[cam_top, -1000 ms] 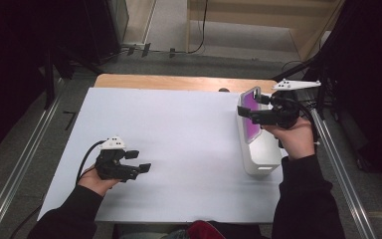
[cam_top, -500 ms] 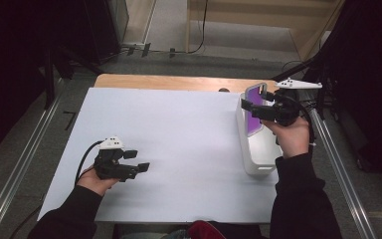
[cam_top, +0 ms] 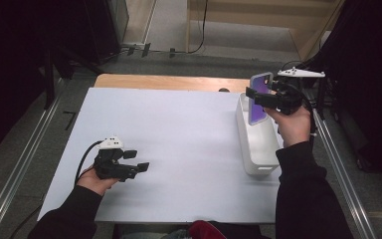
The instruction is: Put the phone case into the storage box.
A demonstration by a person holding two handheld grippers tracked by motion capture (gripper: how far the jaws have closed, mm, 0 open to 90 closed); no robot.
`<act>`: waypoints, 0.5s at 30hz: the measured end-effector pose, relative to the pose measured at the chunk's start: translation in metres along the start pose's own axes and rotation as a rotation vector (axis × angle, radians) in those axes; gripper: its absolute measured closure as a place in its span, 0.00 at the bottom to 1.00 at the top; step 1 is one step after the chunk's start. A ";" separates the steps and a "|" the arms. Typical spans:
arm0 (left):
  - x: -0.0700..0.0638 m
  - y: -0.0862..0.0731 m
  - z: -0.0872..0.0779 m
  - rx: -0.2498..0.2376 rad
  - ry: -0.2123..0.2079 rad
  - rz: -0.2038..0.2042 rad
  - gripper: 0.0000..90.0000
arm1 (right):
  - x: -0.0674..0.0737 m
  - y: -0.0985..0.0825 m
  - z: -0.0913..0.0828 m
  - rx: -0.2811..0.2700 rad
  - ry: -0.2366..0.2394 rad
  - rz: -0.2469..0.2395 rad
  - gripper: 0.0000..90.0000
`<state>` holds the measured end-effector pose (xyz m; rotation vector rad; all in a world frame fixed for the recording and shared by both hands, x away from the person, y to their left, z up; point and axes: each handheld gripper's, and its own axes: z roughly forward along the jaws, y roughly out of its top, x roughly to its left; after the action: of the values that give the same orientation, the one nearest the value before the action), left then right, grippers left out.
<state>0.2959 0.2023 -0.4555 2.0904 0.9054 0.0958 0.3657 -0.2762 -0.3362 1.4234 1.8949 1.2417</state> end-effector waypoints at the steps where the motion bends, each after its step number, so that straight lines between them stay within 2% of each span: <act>1: 0.000 0.000 -0.001 -0.001 -0.003 0.005 0.31 | -0.001 0.002 0.001 -0.001 -0.001 -0.002 0.16; 15: -0.002 0.000 -0.002 -0.002 -0.002 0.008 0.31 | -0.009 0.022 0.017 0.000 -0.034 0.007 0.16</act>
<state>0.2932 0.2026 -0.4538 2.0922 0.8952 0.0992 0.3933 -0.2772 -0.3267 1.4431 1.8691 1.2129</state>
